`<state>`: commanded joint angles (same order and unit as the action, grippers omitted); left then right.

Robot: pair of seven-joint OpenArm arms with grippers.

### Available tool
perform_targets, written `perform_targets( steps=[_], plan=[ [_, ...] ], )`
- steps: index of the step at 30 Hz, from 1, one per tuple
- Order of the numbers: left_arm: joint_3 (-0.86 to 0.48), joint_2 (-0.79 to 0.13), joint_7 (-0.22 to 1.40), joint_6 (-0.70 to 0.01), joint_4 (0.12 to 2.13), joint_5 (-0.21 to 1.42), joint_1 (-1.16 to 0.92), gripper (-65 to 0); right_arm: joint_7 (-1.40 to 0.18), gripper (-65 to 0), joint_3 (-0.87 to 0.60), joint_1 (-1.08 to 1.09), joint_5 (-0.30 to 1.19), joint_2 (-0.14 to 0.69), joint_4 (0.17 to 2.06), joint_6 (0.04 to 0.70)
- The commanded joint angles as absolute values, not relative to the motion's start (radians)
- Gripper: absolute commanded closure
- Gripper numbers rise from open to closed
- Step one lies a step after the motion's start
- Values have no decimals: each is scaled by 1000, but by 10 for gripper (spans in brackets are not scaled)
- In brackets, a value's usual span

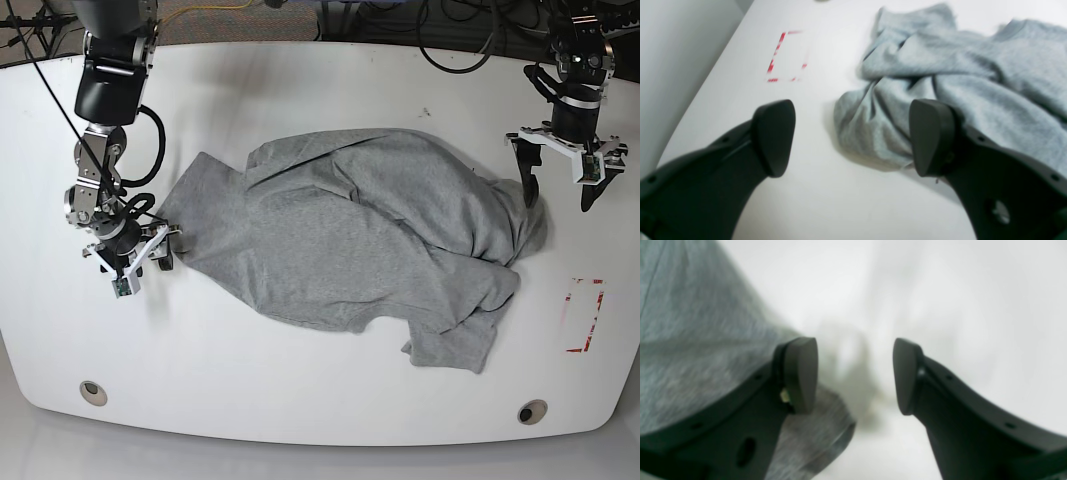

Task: Fold the T-shirt properly
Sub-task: 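Drag the grasped shirt edge outward away from the heap with the right gripper, then release and regrasp the shirt edge with the right gripper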

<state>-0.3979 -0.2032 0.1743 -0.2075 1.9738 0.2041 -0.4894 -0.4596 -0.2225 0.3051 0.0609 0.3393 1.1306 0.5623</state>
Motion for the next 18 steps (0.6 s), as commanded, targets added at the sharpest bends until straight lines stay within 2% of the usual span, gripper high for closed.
perform_targets(
  steps=[6, 18],
  plan=[
    [-402, -204, 171, -208, 1971, 198, -494, -497, -478, -325, -202, 338, 58, 324, 1174, 588],
    [-407, -200, 177, -210, 1974, 197, -499, -493, -482, -334, -153, 359, 64, 298, 1147, 572]
  ],
)
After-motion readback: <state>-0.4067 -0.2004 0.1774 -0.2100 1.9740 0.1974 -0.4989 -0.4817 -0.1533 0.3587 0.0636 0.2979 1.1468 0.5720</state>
